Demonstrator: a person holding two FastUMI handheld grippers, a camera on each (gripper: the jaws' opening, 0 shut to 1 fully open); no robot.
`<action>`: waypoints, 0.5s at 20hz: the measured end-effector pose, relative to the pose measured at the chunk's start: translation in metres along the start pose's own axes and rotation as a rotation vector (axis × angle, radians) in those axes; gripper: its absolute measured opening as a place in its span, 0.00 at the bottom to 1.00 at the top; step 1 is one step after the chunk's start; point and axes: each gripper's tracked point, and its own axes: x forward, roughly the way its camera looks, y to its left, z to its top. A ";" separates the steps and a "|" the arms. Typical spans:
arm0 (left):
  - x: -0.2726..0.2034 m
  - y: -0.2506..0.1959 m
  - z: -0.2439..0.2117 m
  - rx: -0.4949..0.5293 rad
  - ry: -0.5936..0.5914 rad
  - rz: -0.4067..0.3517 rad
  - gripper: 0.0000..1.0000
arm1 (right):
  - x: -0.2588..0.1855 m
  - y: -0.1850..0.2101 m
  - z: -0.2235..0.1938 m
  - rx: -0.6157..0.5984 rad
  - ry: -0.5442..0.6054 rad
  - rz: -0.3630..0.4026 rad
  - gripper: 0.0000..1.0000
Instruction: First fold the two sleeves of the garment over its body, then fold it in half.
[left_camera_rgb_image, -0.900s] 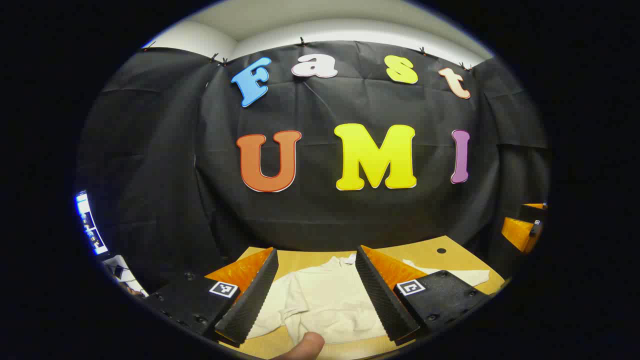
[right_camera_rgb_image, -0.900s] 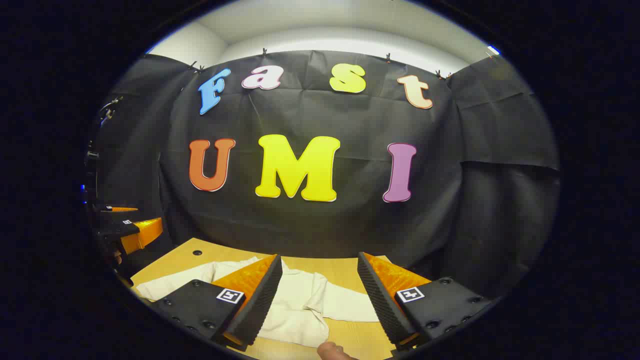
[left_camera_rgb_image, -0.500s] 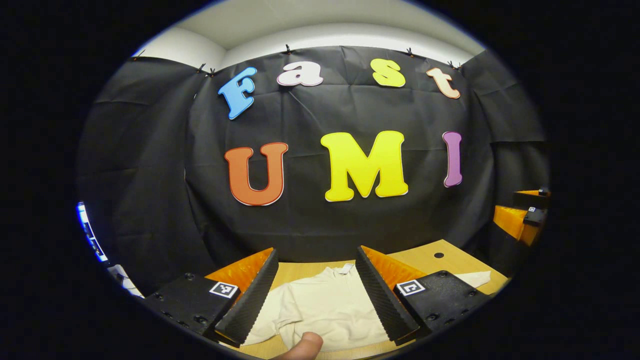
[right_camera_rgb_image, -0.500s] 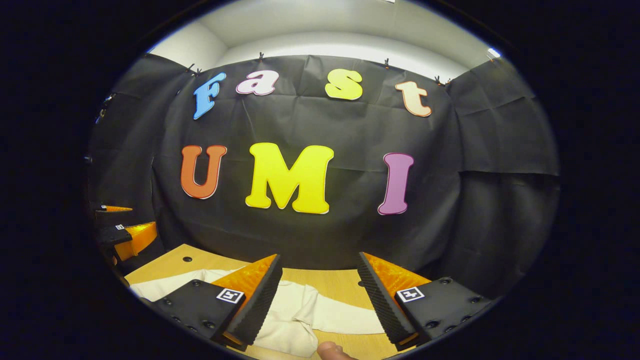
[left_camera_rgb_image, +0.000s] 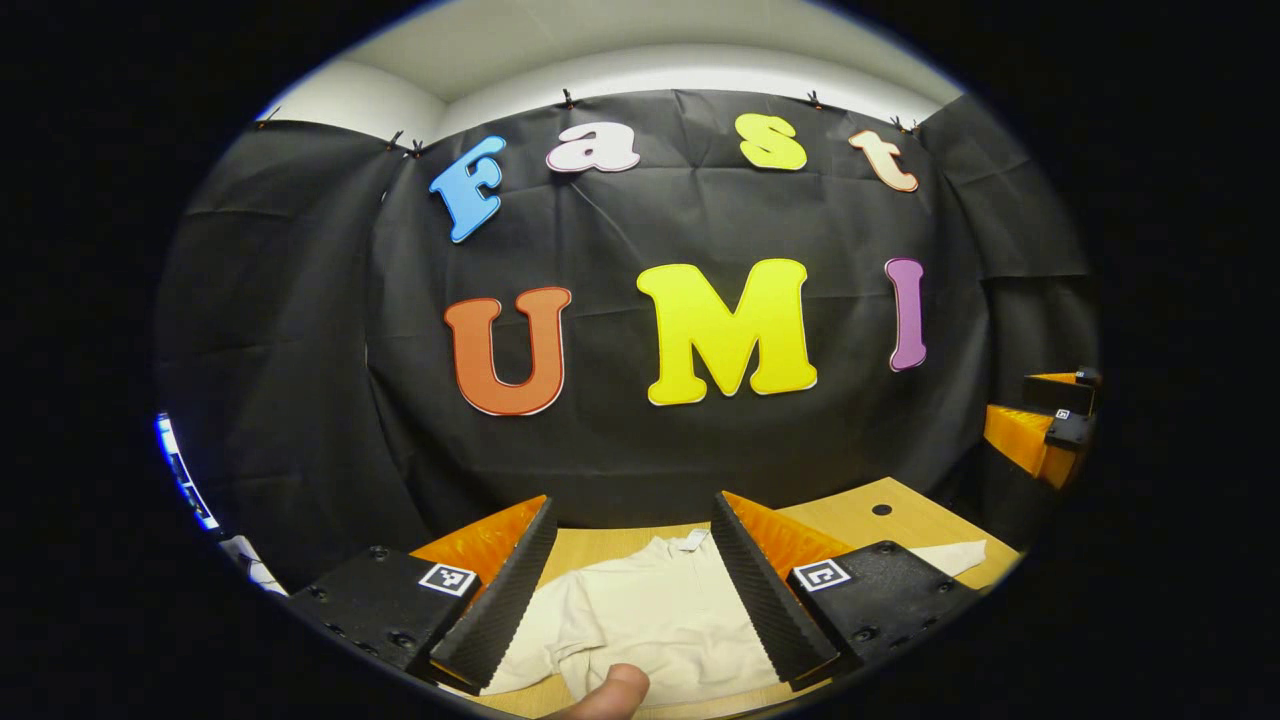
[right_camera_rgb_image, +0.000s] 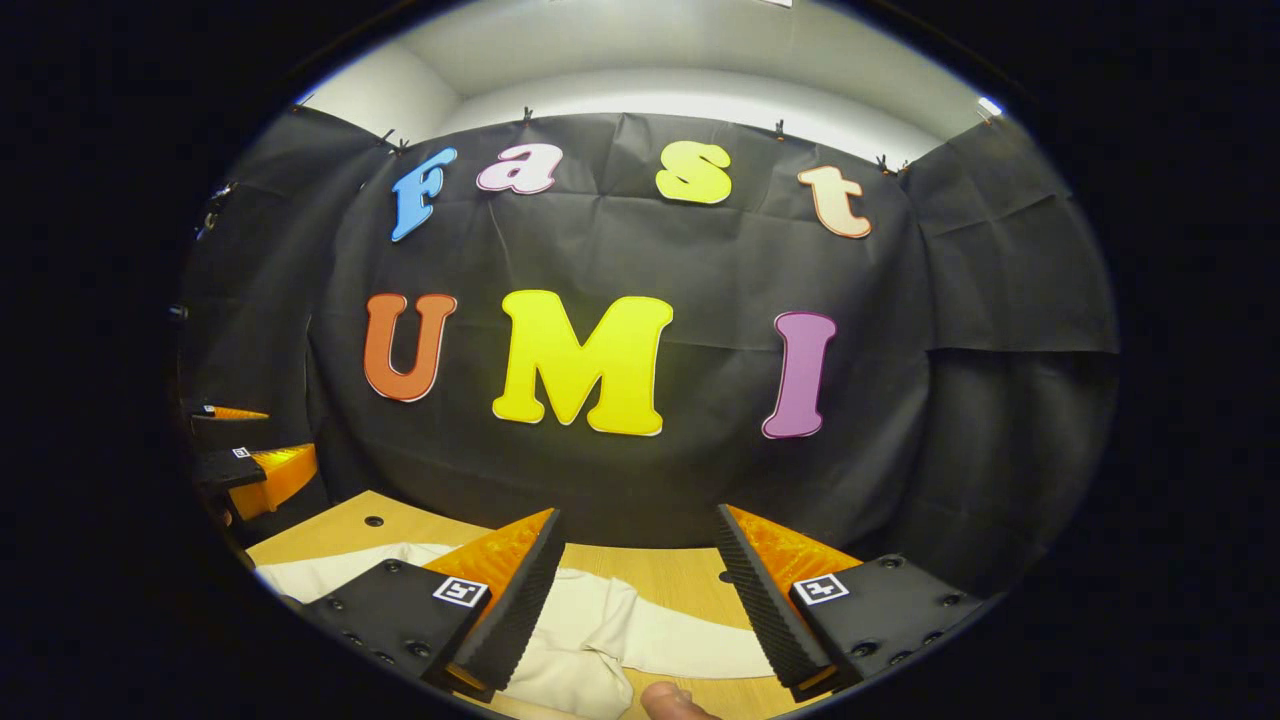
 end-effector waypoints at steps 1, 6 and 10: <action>0.001 -0.001 -0.001 -0.003 0.002 -0.002 0.99 | 0.000 0.002 -0.002 -0.002 0.001 0.005 0.95; 0.007 0.000 -0.005 -0.012 0.011 0.002 0.99 | 0.001 0.007 0.000 -0.014 -0.003 0.020 0.95; 0.011 -0.003 -0.009 -0.017 0.025 0.005 0.99 | 0.007 0.000 -0.003 -0.007 0.005 0.012 0.94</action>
